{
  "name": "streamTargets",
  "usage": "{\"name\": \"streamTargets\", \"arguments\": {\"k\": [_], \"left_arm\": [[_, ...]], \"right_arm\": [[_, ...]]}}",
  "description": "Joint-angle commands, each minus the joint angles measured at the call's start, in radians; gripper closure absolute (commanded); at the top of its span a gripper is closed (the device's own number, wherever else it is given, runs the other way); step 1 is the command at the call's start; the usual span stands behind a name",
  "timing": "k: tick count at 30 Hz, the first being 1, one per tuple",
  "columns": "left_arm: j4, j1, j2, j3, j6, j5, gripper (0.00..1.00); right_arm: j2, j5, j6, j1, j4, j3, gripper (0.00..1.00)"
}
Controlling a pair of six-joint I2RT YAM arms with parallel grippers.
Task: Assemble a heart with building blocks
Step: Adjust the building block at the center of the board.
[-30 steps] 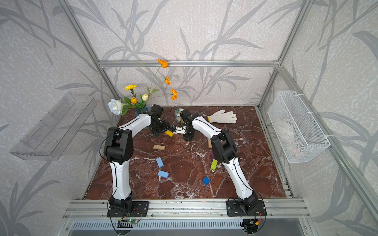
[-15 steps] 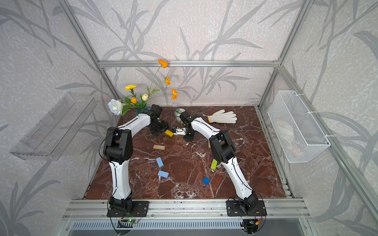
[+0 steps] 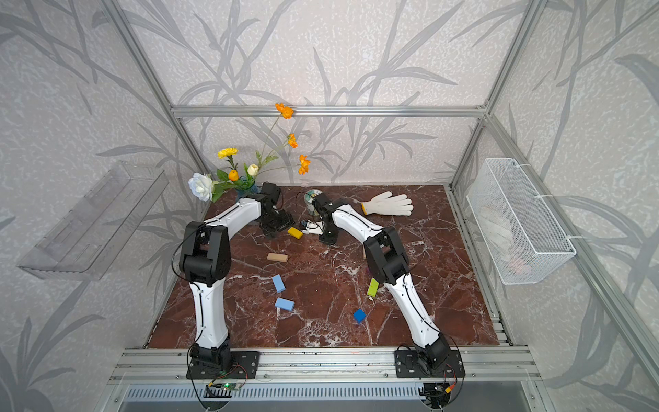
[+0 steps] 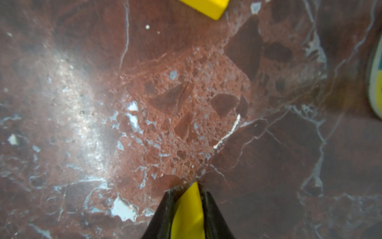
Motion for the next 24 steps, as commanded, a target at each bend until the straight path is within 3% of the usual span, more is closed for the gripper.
{"name": "streamTargets", "arguments": {"k": [1,14,24], "left_arm": [[-0.01,0.005,-0.037,0.005,-0.005,0.002,0.18],[-0.007,0.005,-0.039,-0.004,-0.007,0.004,0.18],[-0.003,0.005,-0.042,-0.009,-0.008,0.004,0.17]], "right_arm": [[0.034,0.013,0.03,0.002,-0.023,0.041,0.75],[0.029,-0.016,0.016,0.002,-0.036,0.039,0.73],[0.023,-0.028,0.004,0.002,-0.04,0.027,0.58]]}}
